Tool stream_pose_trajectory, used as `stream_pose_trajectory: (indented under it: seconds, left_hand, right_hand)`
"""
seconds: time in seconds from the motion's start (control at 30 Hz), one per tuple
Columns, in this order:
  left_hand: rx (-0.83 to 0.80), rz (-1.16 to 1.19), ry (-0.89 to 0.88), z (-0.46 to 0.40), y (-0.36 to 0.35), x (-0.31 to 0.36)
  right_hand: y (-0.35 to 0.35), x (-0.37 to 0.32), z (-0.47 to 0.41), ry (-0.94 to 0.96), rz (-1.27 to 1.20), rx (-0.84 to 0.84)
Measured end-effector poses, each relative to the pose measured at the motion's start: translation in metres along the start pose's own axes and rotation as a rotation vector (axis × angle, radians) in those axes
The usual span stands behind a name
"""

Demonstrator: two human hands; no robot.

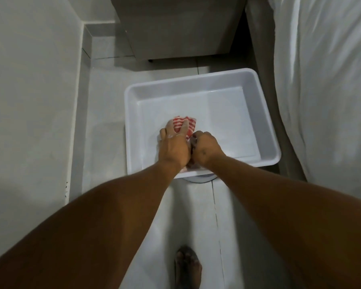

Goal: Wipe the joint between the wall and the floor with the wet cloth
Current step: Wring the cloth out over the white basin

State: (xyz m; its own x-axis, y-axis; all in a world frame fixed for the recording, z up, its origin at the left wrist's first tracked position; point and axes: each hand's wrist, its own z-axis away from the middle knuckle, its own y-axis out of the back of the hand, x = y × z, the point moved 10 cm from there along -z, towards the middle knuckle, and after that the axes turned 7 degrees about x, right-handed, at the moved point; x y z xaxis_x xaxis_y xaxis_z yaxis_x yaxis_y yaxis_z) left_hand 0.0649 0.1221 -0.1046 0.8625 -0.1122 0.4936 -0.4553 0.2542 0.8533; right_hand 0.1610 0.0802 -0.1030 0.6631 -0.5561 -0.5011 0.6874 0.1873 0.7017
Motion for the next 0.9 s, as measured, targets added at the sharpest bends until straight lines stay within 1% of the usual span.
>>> stream_pose_trajectory:
  seconds: [0.07,0.13,0.17,0.23,0.27,0.3,0.4,0.47,0.57,0.67,0.73,0.83,0.9]
  left_hand:
    - [0.042,0.186,0.113,-0.002,0.004,-0.010]
    - [0.126,0.130,0.048,0.001,0.020,-0.005]
    - [0.140,0.158,0.034,0.005,0.025,-0.001]
    - [0.124,0.234,0.039,0.018,0.045,0.005]
    - [0.113,0.240,0.014,0.025,0.055,0.006]
    - [0.133,0.219,0.020,0.032,0.069,0.002]
    - [0.183,0.291,0.107,0.061,0.116,-0.015]
    - [0.210,0.293,0.118,0.083,0.144,-0.023]
    - [0.223,0.244,0.147,0.132,0.185,-0.056]
    - [0.206,0.228,0.194,0.185,0.206,-0.103]
    - [0.191,0.183,0.213,0.223,0.211,-0.138]
    - [0.149,0.095,0.226,0.279,0.199,-0.194]
    - [0.101,0.033,0.243,0.317,0.174,-0.238]
  right_hand:
    - [0.002,0.001,-0.001,-0.043,-0.092,0.002]
    - [0.003,-0.002,0.002,-0.087,-0.213,-0.015]
    - [0.003,-0.003,0.007,-0.108,-0.282,-0.032]
    - [0.004,-0.008,0.022,-0.145,-0.387,-0.076]
    - [0.005,-0.013,0.032,-0.156,-0.429,-0.097]
    - [0.006,-0.020,0.046,-0.164,-0.477,-0.124]
    - [0.001,-0.054,0.098,-0.165,-0.622,-0.248]
    - [-0.007,-0.074,0.135,-0.157,-0.654,-0.307]
    - [-0.028,-0.106,0.194,-0.152,-0.680,-0.306]
    - [-0.070,-0.126,0.253,-0.192,-0.749,-0.297]
    - [-0.112,-0.129,0.290,-0.228,-0.763,-0.301]
    - [-0.186,-0.122,0.332,-0.276,-0.760,-0.321]
    - [-0.244,-0.108,0.353,-0.293,-0.708,-0.352]
